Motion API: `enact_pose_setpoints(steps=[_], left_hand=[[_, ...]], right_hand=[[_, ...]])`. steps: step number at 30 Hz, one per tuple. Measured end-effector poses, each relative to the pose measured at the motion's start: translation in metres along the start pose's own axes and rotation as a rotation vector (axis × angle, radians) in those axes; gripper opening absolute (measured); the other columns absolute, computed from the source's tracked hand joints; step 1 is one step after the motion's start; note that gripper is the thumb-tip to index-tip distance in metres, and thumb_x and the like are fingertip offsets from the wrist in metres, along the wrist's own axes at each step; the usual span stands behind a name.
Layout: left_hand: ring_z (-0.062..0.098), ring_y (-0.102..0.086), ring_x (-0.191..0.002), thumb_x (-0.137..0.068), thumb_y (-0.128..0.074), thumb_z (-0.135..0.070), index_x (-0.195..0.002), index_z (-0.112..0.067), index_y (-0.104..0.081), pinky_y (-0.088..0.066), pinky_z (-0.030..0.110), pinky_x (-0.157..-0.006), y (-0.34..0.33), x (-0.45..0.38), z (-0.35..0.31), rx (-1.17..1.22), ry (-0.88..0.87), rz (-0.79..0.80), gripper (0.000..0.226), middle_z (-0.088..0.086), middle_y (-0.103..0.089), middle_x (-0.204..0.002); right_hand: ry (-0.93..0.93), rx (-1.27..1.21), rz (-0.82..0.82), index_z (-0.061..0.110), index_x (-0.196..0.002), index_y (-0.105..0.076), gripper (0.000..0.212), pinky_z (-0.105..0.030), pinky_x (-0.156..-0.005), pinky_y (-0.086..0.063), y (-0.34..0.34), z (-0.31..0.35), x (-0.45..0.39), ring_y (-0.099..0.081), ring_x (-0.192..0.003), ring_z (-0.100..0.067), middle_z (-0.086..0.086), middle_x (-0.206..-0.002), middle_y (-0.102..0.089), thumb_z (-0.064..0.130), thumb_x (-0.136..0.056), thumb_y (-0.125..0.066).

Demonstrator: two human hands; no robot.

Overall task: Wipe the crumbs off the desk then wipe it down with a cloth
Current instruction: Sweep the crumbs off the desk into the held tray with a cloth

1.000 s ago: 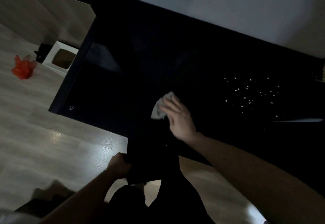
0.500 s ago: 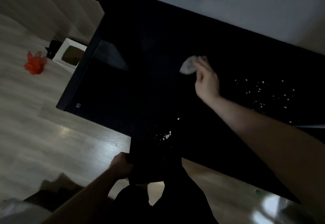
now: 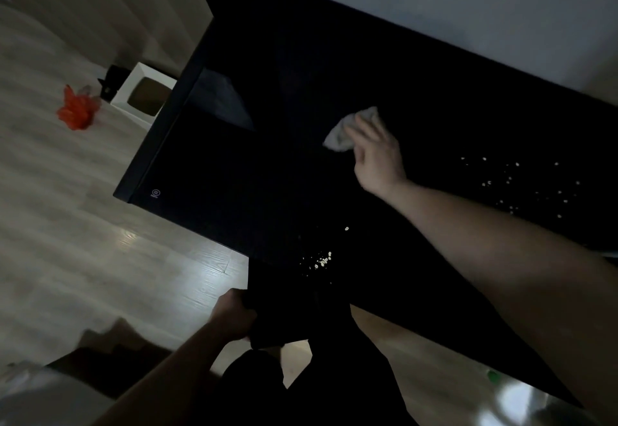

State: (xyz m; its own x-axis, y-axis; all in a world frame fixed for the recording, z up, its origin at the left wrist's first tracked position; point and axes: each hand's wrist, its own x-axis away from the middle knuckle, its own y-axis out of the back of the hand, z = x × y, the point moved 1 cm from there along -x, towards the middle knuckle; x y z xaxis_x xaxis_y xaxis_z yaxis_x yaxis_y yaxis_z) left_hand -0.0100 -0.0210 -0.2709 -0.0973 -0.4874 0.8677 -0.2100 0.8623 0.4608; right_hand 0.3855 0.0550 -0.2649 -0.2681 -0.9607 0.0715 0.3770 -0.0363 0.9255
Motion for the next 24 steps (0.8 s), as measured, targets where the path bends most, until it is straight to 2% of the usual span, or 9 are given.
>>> enact_pose_setpoints(steps=[5, 9, 12, 15, 19, 24], left_hand=[[0.014, -0.070, -0.071, -0.075, -0.060, -0.013, -0.074, -0.020, -0.070, -0.051, 0.024, -0.059, 0.002, 0.004, -0.001, -0.024, -0.033, 0.013, 0.012, 0.000, -0.073, -0.076], [0.020, -0.072, -0.081, -0.076, -0.063, -0.017, -0.079, -0.023, -0.071, -0.056, 0.029, -0.071, -0.001, 0.007, 0.001, -0.050, -0.061, 0.037, 0.011, 0.004, -0.076, -0.086], [0.024, -0.073, -0.082, -0.072, -0.063, -0.025, -0.070, -0.021, -0.067, -0.054, 0.029, -0.068, -0.003, 0.008, 0.006, -0.084, -0.091, 0.070, 0.007, 0.004, -0.074, -0.078], [0.026, -0.073, -0.081, -0.073, -0.064, -0.023, -0.059, -0.021, -0.061, -0.045, 0.026, -0.061, -0.005, 0.004, 0.011, -0.112, -0.108, 0.096, 0.015, -0.001, -0.065, -0.065], [0.024, -0.073, -0.081, -0.077, -0.064, -0.021, -0.066, -0.019, -0.066, -0.045, 0.026, -0.062, -0.007, 0.001, 0.014, -0.131, -0.154, 0.110, 0.011, 0.005, -0.073, -0.075], [0.022, -0.069, -0.072, -0.075, -0.062, -0.018, -0.061, -0.019, -0.063, -0.044, 0.026, -0.060, -0.008, -0.002, 0.021, -0.161, -0.185, 0.116, 0.014, 0.002, -0.066, -0.065]], right_hand=[[0.059, -0.146, 0.036, 0.026, -0.145, -0.054, 0.057, -0.040, -0.121, -0.030, -0.025, 0.056, 0.104, -0.026, -0.154, -0.024, 0.008, -0.159, -0.042, 0.009, -0.092, -0.043], [0.075, -0.265, 0.072, 0.028, -0.145, -0.054, 0.054, -0.037, -0.121, -0.027, -0.052, 0.108, 0.192, -0.022, -0.155, -0.019, 0.010, -0.160, -0.040, 0.011, -0.097, -0.038], [0.056, -0.343, 0.120, 0.030, -0.142, -0.056, 0.050, -0.041, -0.120, -0.030, -0.070, 0.136, 0.241, -0.021, -0.155, -0.013, 0.013, -0.160, -0.039, 0.016, -0.097, -0.040], [-0.003, -0.458, 0.130, 0.023, -0.141, -0.060, 0.048, -0.045, -0.117, -0.037, -0.071, 0.148, 0.264, -0.026, -0.153, -0.010, 0.008, -0.157, -0.045, 0.019, -0.097, -0.039], [-0.073, -0.585, 0.009, 0.019, -0.142, -0.058, 0.049, -0.036, -0.122, -0.032, -0.037, 0.141, 0.263, -0.032, -0.150, -0.008, 0.004, -0.156, -0.046, 0.004, -0.099, -0.041], [-0.284, -0.496, -0.236, 0.015, -0.145, -0.055, 0.043, -0.038, -0.123, -0.030, -0.008, 0.081, 0.211, -0.030, -0.152, -0.015, -0.003, -0.159, -0.042, 0.007, -0.106, -0.037]])
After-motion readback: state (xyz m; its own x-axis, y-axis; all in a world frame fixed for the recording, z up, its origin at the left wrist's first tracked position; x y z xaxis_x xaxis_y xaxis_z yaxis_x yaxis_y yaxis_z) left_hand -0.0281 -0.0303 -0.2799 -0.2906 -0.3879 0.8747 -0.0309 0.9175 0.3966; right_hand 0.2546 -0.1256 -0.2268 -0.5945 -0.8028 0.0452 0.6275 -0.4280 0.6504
